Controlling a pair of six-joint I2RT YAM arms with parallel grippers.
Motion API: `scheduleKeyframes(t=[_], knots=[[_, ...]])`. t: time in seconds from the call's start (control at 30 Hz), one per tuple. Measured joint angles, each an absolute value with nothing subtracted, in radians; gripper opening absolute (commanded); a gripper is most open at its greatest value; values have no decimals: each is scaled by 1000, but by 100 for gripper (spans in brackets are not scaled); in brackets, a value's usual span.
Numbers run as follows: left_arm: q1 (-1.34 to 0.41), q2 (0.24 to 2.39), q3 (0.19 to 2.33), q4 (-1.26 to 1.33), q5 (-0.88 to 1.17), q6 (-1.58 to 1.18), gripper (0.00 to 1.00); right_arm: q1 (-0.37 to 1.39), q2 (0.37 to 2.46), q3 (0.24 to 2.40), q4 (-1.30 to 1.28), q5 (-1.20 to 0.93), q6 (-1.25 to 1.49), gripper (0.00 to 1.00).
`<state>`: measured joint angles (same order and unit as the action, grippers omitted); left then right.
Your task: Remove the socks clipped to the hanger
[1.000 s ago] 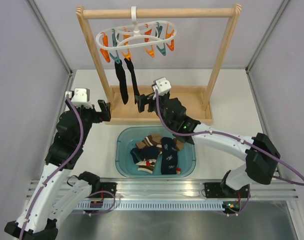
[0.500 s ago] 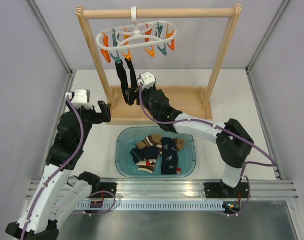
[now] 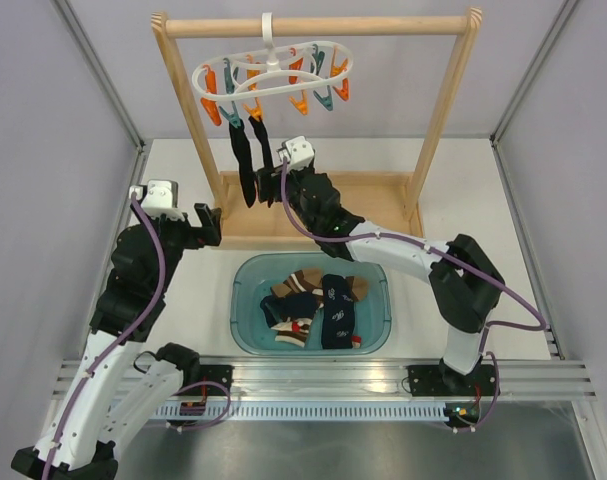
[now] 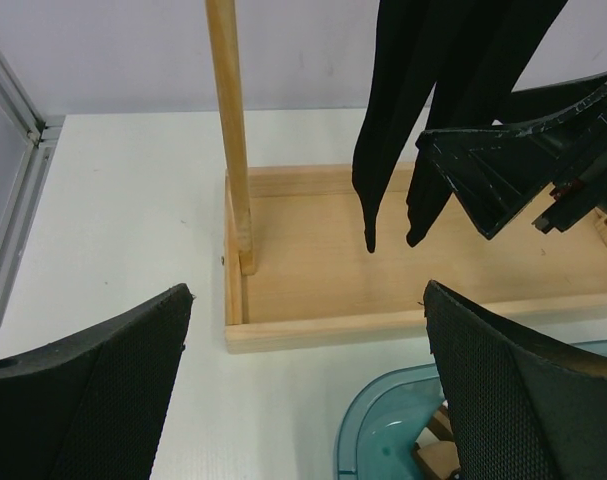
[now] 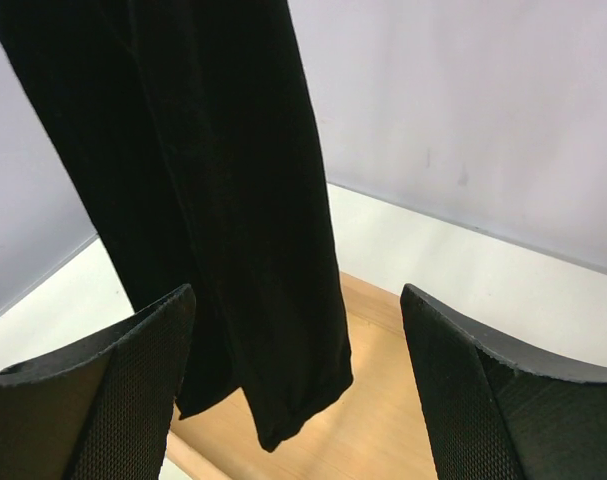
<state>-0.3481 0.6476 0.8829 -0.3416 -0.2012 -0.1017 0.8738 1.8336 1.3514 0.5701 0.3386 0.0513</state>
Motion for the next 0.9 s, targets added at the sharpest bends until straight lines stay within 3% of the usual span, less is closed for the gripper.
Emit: scheduleKeyframes(t=[0.47, 0.83, 0.9], knots=[[-348, 648, 881, -342, -181, -109, 100, 848, 1856, 1369, 583, 373, 28, 85], [-342, 650, 880, -342, -175, -110, 100, 847, 1965, 1486, 579, 375, 12, 67], [-342, 650, 880, -342, -173, -110, 100, 847, 1978, 1503, 576, 376, 11, 59]])
